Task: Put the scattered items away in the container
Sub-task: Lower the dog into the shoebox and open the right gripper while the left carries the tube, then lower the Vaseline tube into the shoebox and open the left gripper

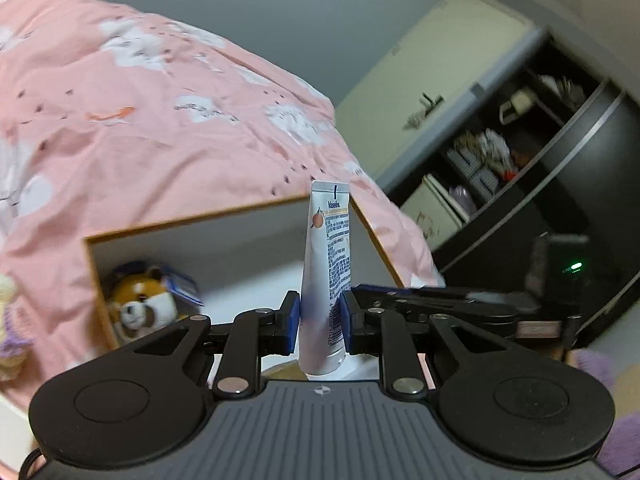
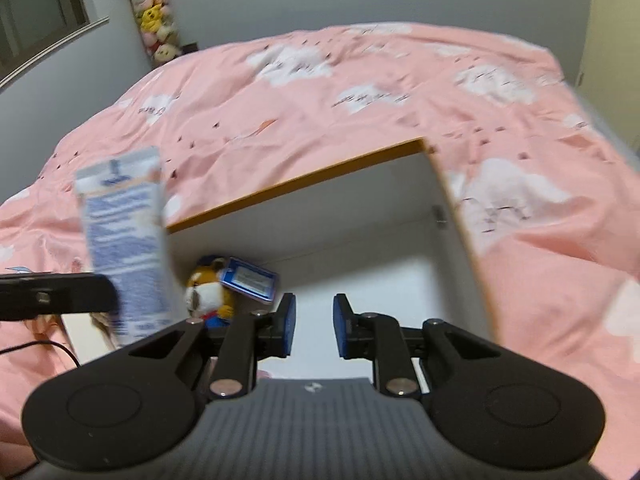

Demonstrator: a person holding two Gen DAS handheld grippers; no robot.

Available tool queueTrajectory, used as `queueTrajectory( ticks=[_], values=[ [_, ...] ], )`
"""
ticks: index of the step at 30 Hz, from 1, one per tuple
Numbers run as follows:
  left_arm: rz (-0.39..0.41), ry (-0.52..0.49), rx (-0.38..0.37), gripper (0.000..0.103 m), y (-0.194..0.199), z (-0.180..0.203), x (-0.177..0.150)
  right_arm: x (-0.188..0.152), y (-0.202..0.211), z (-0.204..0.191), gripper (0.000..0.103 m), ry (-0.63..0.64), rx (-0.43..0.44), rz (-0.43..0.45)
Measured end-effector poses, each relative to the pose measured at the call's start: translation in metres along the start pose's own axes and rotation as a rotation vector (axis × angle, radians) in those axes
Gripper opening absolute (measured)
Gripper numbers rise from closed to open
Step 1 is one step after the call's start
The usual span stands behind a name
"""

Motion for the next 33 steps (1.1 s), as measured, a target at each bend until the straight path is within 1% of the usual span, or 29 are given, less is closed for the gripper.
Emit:
queueTrajectory(
  ticks=[2, 4, 7, 9, 11, 14, 16, 18, 21, 23, 26, 27, 29, 31, 33],
  values=[
    [-0.025, 0.000, -0.013, 0.024, -0.020, 0.008, -0.008, -0.008, 0.002, 0.004, 0.023, 0.017, -0.026, 0.004],
    [-0.048, -0.010, -0.010, 0.024, -0.040, 0.014, -0.016, -0.016, 0.001, 0.006, 0.023, 0.040, -0.051, -0.011],
    [-0.085, -0.035, -0.006, 0.024, -0.064, 0.020, -0.024, -0.025, 0.005, 0.012, 0.022, 0.109, -0.082, -0.025],
    [-0.090, -0.058, 0.028, 0.024, -0.073, 0.021, -0.025, -0.027, 0.006, 0.013, 0.022, 0.144, -0.084, -0.031],
    [-0.065, -0.098, 0.054, 0.024, -0.075, 0.025, -0.024, -0.027, 0.009, 0.015, 0.022, 0.160, -0.087, -0.033],
    [-0.044, -0.120, 0.084, 0.024, -0.079, 0.025, -0.020, -0.027, 0.011, 0.015, 0.022, 0.165, -0.092, -0.024],
    [-0.075, -0.121, 0.122, 0.024, -0.084, 0.018, -0.020, -0.028, 0.010, 0.013, 0.022, 0.166, -0.082, -0.021],
    [-0.106, -0.095, 0.155, 0.024, -0.090, 0.006, -0.021, -0.029, 0.008, 0.011, 0.022, 0.169, -0.073, -0.023],
    [-0.144, -0.018, 0.150, 0.024, -0.097, -0.010, -0.019, -0.032, 0.004, 0.009, 0.022, 0.174, -0.075, -0.028],
    [-0.189, 0.043, 0.158, 0.024, -0.105, -0.024, -0.020, -0.034, 0.000, 0.009, 0.022, 0.168, -0.072, -0.036],
    [-0.264, 0.101, 0.221, 0.024, -0.116, -0.043, -0.026, -0.036, -0.005, 0.007, 0.022, 0.169, -0.065, -0.044],
    [-0.290, 0.114, 0.231, 0.024, -0.119, -0.048, -0.029, -0.036, -0.006, 0.006, 0.022, 0.171, -0.065, -0.046],
    [-0.331, 0.138, 0.211, 0.024, -0.122, -0.052, -0.035, -0.037, -0.008, 0.006, 0.022, 0.170, -0.066, -0.050],
    [-0.350, 0.163, 0.201, 0.025, -0.119, -0.055, -0.037, -0.037, -0.011, 0.007, 0.022, 0.165, -0.068, -0.053],
    [-0.342, 0.157, 0.225, 0.025, -0.115, -0.059, -0.036, -0.038, -0.013, 0.007, 0.023, 0.160, -0.069, -0.056]
  ],
)
Point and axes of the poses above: each gripper's, at about its wrist camera, not at the fingertips, and y roughly against the way its jaws point, z to its right, x to its top, the point moved 8 cm from there along -y, roughly the way its jaws point, and after that the axes turned 10 degrees about x, right-handed, at the moved point
